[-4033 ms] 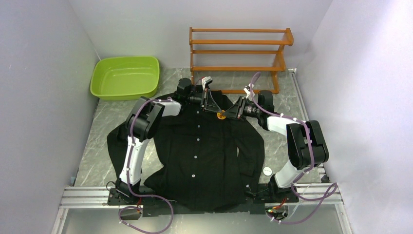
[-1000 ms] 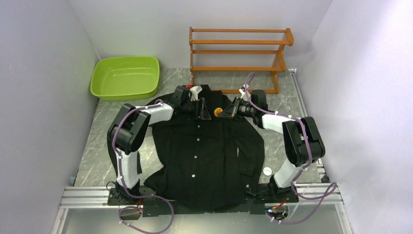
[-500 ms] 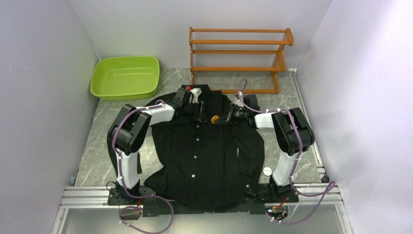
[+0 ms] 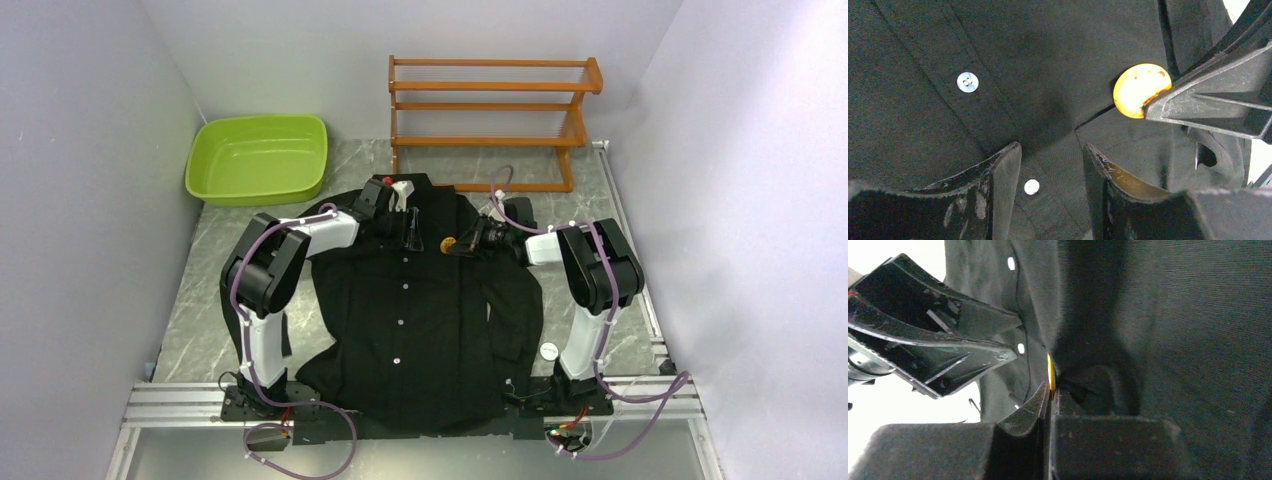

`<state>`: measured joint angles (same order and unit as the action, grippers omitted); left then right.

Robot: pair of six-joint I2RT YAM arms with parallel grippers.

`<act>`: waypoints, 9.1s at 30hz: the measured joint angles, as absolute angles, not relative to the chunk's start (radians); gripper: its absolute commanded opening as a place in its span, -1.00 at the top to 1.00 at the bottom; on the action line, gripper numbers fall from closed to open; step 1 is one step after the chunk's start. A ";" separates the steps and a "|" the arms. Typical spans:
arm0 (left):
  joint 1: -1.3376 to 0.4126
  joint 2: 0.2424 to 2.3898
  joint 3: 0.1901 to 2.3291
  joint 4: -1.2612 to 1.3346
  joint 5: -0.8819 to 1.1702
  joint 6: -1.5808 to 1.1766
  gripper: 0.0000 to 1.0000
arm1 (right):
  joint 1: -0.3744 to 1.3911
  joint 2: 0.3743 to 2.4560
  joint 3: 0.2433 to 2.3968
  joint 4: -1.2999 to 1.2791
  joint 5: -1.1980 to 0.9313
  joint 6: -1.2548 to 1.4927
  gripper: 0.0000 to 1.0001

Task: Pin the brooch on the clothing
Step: Pin the brooch to the clothes.

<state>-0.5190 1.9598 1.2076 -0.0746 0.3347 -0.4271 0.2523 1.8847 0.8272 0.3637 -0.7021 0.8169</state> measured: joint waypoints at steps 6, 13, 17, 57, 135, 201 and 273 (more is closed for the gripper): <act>-0.520 1.961 1.211 -0.080 0.336 -0.427 -0.10 | 0.229 1.885 0.802 0.381 -0.690 0.792 1.00; -0.522 1.961 1.213 -0.088 0.339 -0.426 -0.10 | 0.202 1.869 0.741 0.447 -0.706 0.805 1.00; -0.524 1.961 1.213 -0.088 0.342 -0.426 -0.09 | 0.169 1.847 0.713 0.487 -0.723 0.831 1.00; -0.528 2.024 1.279 -0.135 0.283 -0.414 0.94 | 0.027 1.637 0.686 0.430 -0.778 0.857 1.00; -0.672 2.021 1.284 0.169 0.208 -0.089 0.95 | -0.053 1.534 0.708 0.281 -0.883 0.756 1.00; -0.696 1.990 1.285 0.142 0.189 -0.085 0.95 | -0.043 1.325 0.654 0.239 -0.810 0.697 1.00; -0.792 1.864 1.168 0.552 0.429 0.294 -0.87 | 0.148 1.189 0.859 -0.202 -0.423 0.350 1.00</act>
<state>-0.7918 1.8637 1.1675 0.5518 0.4294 0.2939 0.1482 1.1889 0.8593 -0.2020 -0.4232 0.3500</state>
